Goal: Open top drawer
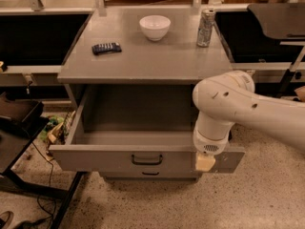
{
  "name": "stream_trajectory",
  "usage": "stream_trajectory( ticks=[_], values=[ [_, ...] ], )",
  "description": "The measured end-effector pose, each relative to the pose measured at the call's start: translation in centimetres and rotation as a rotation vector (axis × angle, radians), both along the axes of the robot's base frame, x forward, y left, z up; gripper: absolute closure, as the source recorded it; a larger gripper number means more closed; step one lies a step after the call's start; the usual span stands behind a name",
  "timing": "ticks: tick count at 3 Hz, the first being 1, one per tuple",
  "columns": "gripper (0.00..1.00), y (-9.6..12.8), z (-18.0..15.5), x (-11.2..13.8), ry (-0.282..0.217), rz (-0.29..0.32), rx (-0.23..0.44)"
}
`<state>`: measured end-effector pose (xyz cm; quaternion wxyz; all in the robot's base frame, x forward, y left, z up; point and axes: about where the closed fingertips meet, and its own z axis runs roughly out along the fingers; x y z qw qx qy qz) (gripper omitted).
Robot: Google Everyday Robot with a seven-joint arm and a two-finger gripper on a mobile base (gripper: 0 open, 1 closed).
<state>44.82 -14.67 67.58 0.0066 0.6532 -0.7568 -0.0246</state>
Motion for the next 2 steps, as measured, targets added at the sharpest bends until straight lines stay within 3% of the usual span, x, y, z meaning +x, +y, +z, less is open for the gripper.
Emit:
stream_trajectory(
  ticks=[1, 2],
  values=[
    [0.89, 0.0, 0.69, 0.09, 0.0, 0.0, 0.0],
    [0.95, 0.0, 0.69, 0.1, 0.0, 0.0, 0.0]
  ],
)
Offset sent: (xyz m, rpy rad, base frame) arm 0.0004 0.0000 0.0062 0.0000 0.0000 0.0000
